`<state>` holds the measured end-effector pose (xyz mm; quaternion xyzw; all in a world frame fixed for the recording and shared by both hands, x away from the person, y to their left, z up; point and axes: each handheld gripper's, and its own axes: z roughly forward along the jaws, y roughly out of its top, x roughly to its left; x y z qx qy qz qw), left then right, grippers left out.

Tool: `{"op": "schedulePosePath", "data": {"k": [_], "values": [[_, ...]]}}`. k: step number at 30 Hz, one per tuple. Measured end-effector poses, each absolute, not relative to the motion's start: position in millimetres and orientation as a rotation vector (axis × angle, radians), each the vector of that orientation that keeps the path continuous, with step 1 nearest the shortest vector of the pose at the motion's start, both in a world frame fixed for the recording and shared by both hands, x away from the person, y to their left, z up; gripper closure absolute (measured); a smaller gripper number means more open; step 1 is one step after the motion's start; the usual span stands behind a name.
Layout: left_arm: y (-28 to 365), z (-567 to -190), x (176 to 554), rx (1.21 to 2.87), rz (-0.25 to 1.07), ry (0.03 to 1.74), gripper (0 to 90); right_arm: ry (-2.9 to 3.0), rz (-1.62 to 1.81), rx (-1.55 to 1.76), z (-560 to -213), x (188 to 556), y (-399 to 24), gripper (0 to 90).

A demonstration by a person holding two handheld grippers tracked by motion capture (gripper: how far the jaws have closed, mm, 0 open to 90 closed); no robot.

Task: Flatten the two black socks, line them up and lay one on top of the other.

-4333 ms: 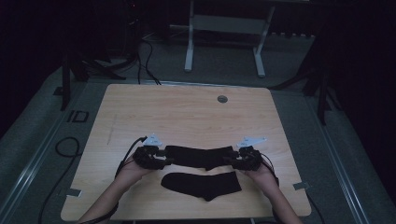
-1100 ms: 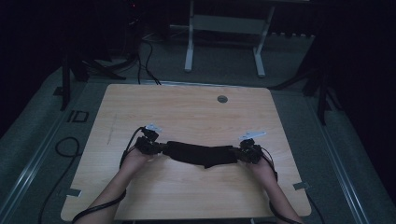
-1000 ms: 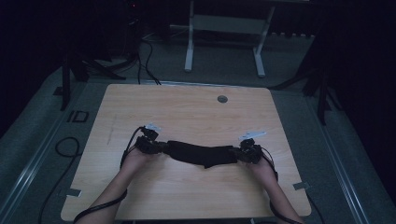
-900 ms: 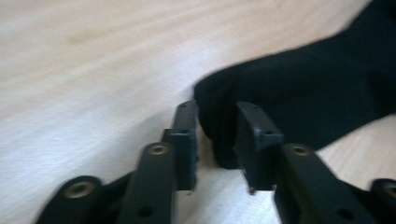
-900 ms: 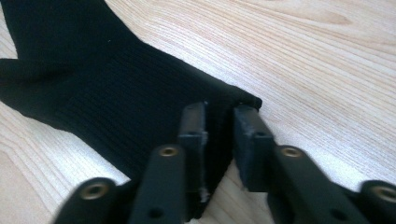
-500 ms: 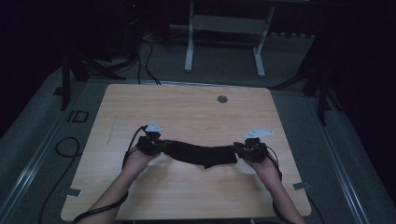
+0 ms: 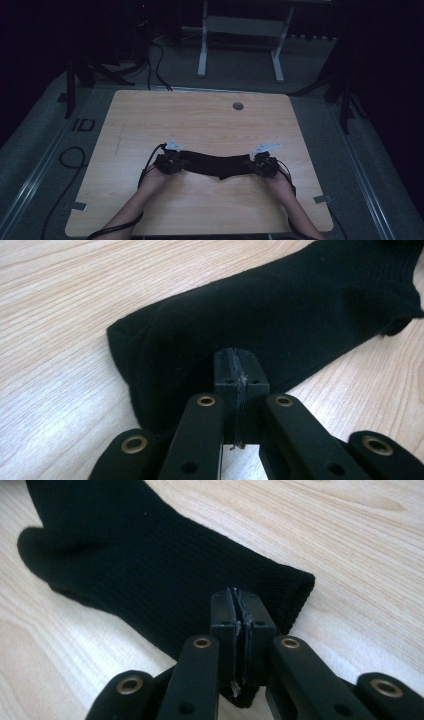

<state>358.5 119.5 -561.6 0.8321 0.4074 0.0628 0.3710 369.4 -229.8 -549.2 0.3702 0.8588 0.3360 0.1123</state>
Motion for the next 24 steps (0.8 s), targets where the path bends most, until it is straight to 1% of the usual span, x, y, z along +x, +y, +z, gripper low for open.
{"op": "schedulePosePath", "data": {"k": [12, 14, 18, 24], "values": [[121.1, -562.9, 348.3, 2.12, 0.162, 1.061, 89.9, 2.508, 1.001, 1.104, -552.2, 385.0, -223.1, 85.3], [121.9, -562.9, 347.3, 2.122, 0.164, 1.059, 89.9, 2.497, 1.004, 1.103, -552.9, 385.5, -222.7, 87.4], [122.4, -562.8, 347.6, 2.125, 0.164, 1.057, 90.0, 2.484, 1.011, 1.108, -554.2, 385.8, -222.1, 88.7], [122.3, -562.4, 350.3, 2.132, 0.169, 1.053, 89.9, 2.488, 1.001, 1.105, -553.8, 386.4, -221.8, 88.9]]}}
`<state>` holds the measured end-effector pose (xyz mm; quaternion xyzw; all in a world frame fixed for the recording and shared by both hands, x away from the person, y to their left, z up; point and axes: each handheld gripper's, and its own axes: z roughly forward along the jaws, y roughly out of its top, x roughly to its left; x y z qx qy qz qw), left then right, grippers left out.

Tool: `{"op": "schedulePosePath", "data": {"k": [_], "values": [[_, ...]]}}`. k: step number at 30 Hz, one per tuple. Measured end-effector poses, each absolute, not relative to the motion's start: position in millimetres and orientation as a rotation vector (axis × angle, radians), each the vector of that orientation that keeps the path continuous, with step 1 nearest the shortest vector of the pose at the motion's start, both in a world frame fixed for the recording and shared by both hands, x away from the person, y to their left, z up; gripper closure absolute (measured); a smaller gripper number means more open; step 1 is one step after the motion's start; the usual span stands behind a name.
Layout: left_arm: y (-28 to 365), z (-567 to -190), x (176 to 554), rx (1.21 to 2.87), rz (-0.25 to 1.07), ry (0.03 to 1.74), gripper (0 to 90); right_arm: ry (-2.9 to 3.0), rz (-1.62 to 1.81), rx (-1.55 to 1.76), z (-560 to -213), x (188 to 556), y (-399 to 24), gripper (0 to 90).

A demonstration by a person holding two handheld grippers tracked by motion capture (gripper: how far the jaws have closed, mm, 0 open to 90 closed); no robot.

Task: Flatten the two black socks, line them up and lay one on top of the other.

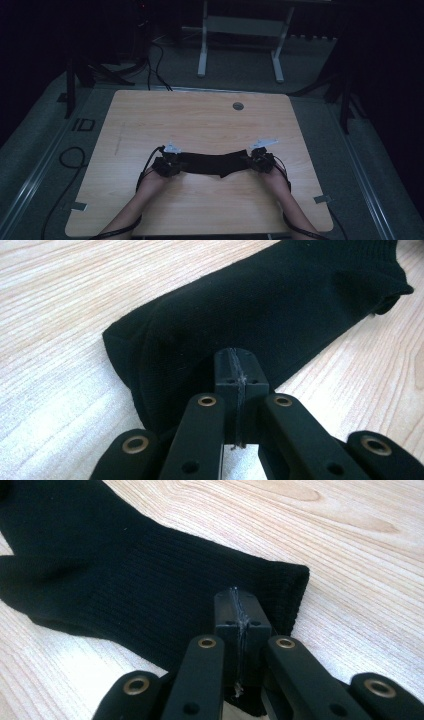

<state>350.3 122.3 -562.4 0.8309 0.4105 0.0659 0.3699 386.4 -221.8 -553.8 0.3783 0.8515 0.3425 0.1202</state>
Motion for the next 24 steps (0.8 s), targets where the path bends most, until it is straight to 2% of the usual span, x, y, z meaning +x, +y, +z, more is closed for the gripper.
{"op": "schedulePosePath", "data": {"k": [5, 8, 11, 13, 15, 16, 17, 18, 19, 20, 24], "values": [[123.0, -561.3, 352.0, 2.129, 0.161, 1.04, 89.5, 2.502, 1.032, 1.114, -551.3, 386.1, -222.5, 80.9], [124.9, -555.6, 350.8, 2.094, 0.172, 1.012, 74.2, 2.501, 1.065, 1.1, -546.6, 383.1, -224.6, 70.9], [126.3, -547.2, 346.5, 2.059, 0.186, 0.965, 56.1, 2.469, 1.094, 1.096, -537.0, 378.9, -228.5, 51.6], [124.5, -543.2, 342.2, 2.075, 0.231, 0.924, 43.6, 2.452, 1.114, 1.1, -531.2, 377.5, -231.7, 43.0], [124.4, -541.7, 339.2, 2.079, 0.25, 0.901, 35.1, 2.441, 1.132, 1.104, -526.6, 376.1, -234.8, 33.9], [125.0, -541.6, 338.1, 2.074, 0.257, 0.908, 31.9, 2.432, 1.145, 1.105, -524.1, 375.4, -236.7, 29.5], [125.0, -541.6, 338.1, 2.074, 0.257, 0.908, 27.3, 2.432, 1.145, 1.105, -524.1, 375.4, -236.7, 29.5], [127.9, -542.9, 337.0, 2.054, 0.25, 0.924, 27.3, 2.423, 1.162, 1.113, -521.7, 374.5, -238.6, 27.3], [129.1, -544.0, 337.3, 2.045, 0.237, 0.93, 23.2, 2.419, 1.184, 1.101, -518.2, 371.8, -242.6, 18.2], [130.6, -546.2, 338.1, 2.044, 0.211, 0.942, 20.3, 2.426, 1.183, 1.083, -517.5, 370.7, -243.5, 15.0], [132.1, -549.1, 333.9, 2.056, 0.274, 0.951, 14.4, 2.405, 1.162, 1.073, -519.0, 367.1, -248.7, 12.8]]}}
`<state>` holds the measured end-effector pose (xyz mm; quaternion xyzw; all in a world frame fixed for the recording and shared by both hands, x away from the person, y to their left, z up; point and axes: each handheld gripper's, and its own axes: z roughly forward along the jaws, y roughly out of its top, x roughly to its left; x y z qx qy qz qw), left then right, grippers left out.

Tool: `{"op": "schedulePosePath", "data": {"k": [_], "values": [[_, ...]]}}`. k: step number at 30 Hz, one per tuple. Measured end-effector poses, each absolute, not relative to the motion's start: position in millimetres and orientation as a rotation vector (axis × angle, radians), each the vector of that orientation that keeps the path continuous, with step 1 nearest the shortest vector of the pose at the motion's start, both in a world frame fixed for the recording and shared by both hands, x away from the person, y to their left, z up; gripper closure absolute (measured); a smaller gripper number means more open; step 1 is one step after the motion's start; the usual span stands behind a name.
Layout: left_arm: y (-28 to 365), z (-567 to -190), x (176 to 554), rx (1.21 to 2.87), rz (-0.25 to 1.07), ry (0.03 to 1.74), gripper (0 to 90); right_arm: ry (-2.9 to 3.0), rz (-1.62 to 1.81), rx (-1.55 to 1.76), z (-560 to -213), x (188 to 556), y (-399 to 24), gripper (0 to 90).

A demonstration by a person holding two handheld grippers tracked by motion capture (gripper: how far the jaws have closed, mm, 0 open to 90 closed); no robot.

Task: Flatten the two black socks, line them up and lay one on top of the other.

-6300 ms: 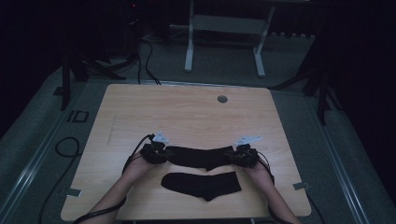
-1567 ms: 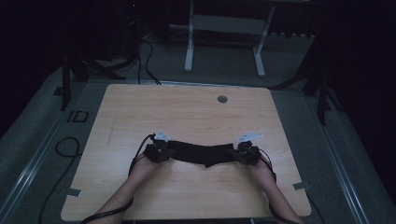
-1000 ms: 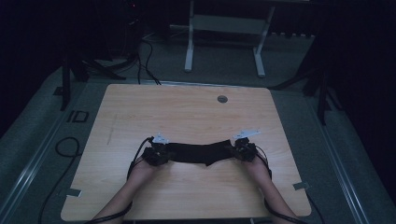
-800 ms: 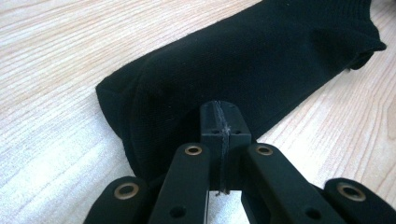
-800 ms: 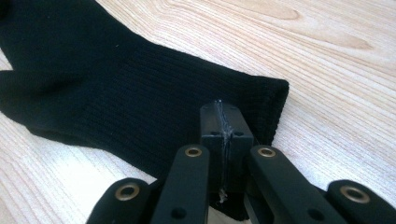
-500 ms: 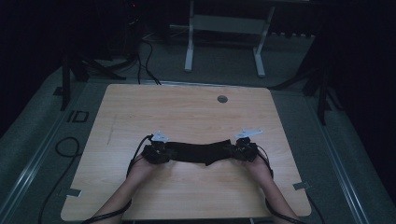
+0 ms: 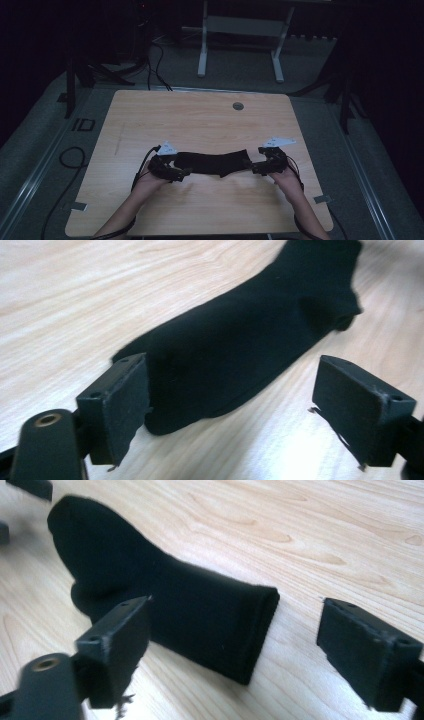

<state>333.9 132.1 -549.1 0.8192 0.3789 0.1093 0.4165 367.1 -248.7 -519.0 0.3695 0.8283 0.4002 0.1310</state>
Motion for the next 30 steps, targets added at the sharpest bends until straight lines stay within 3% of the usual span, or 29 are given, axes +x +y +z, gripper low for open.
{"op": "schedulePosePath", "data": {"k": [30], "values": [[184.7, -549.0, 289.0, 2.021, 0.333, 0.984, 14.3, 2.395, 1.078, 1.182, -546.2, 341.0, -307.6, 13.2]]}}
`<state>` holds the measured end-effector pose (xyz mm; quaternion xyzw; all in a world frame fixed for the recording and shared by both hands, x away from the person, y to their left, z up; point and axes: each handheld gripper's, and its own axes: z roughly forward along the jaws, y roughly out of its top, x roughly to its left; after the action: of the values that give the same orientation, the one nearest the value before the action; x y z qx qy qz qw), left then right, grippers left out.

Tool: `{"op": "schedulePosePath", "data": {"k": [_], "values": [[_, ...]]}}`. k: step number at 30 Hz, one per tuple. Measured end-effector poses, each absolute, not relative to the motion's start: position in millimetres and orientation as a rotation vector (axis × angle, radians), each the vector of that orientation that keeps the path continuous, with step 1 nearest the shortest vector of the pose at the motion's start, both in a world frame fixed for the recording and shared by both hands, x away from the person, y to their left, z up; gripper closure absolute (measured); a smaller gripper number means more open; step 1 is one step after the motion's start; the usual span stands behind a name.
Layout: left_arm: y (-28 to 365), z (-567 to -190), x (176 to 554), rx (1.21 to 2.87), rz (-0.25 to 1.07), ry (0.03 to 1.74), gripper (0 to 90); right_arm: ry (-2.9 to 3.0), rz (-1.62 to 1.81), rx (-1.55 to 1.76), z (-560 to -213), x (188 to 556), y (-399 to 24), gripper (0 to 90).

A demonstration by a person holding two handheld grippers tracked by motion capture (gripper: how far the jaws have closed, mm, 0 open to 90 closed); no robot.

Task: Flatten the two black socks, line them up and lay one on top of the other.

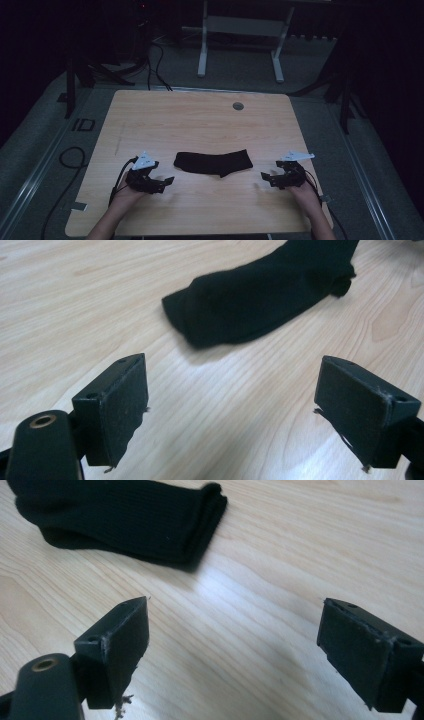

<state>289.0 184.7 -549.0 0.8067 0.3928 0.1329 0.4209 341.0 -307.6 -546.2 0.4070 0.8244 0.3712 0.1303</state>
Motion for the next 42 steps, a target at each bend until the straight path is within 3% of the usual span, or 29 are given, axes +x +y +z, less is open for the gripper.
{"op": "schedulePosePath", "data": {"k": [18, 42], "values": [[229.0, -560.9, 273.1, 1.944, 0.369, 1.13, 14.3, 2.214, 1.075, 1.341, -545.0, 327.1, -352.0, 13.5], [249.7, -563.8, 264.5, 1.855, 0.4, 1.166, 13.8, 2.126, 1.08, 1.437, -551.2, 319.8, -371.7, 13.7]]}}
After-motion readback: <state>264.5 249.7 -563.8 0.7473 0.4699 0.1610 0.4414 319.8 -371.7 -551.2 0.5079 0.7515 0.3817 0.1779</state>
